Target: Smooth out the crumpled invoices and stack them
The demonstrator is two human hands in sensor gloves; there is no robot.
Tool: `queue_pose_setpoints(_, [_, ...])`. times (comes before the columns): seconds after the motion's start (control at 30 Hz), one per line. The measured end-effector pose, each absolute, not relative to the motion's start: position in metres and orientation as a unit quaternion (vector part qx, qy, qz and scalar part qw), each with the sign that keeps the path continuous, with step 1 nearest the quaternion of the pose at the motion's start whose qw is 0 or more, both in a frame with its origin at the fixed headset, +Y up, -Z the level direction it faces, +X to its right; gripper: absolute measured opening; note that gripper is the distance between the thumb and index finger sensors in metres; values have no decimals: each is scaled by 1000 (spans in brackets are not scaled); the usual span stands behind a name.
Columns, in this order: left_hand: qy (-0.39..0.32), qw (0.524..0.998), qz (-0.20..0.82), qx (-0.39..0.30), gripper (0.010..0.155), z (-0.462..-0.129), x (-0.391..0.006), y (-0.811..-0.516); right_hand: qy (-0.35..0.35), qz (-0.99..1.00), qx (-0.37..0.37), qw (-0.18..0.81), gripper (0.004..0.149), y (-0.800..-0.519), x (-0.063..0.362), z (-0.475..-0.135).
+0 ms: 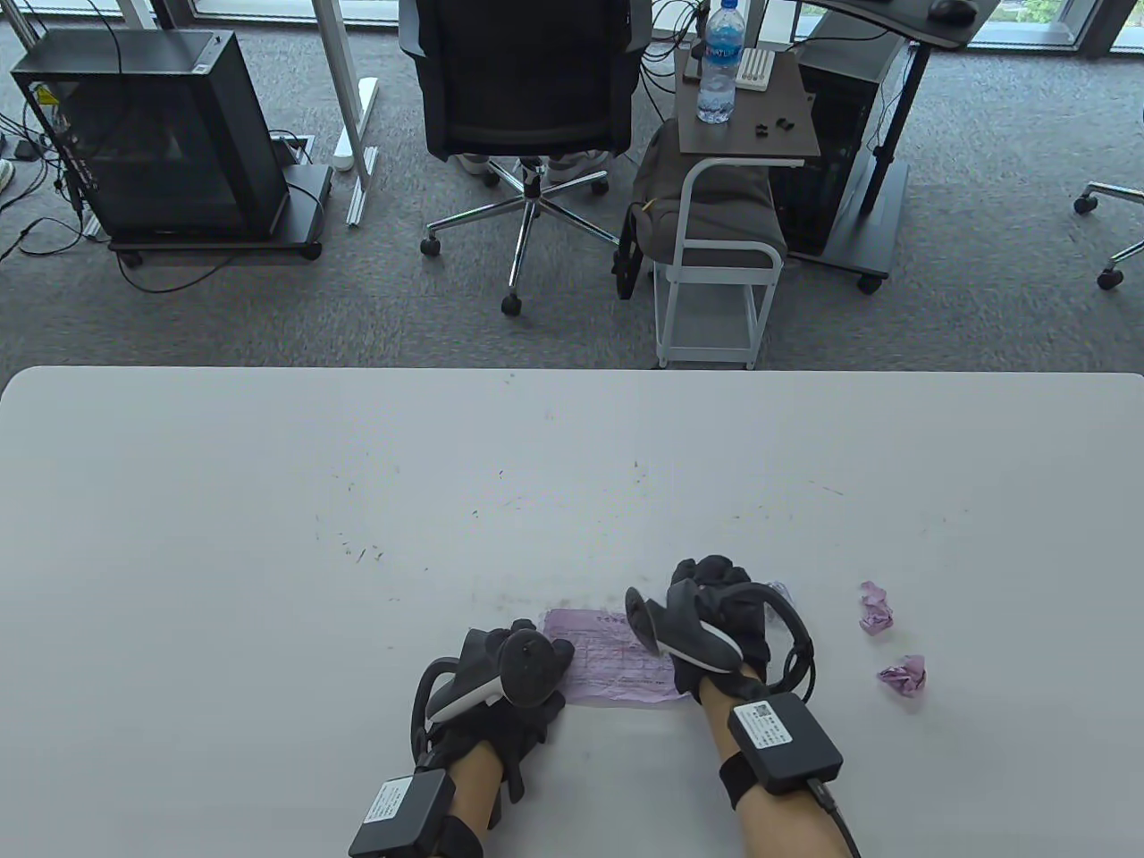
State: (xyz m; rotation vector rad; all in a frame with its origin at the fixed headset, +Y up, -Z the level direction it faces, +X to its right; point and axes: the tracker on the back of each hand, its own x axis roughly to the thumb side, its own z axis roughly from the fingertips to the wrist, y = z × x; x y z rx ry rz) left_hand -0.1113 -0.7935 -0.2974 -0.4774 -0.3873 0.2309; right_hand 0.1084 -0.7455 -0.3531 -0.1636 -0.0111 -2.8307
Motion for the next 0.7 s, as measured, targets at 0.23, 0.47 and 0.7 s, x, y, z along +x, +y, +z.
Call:
queue_pose_setpoints(0.23, [-187, 944, 157, -222, 60, -297, -117, -791, -106, -989, 1, 103, 64, -757, 162, -366])
queue_pose_setpoints(0.47, [-177, 964, 146, -132, 66, -293, -127, -774, -78, -992, -23, 97, 50, -775, 174, -359])
queue_pose_setpoints(0.7, [-202, 971, 88, -91, 67, -273, -123, -732, -51, -998, -26, 26, 46, -732, 177, -334])
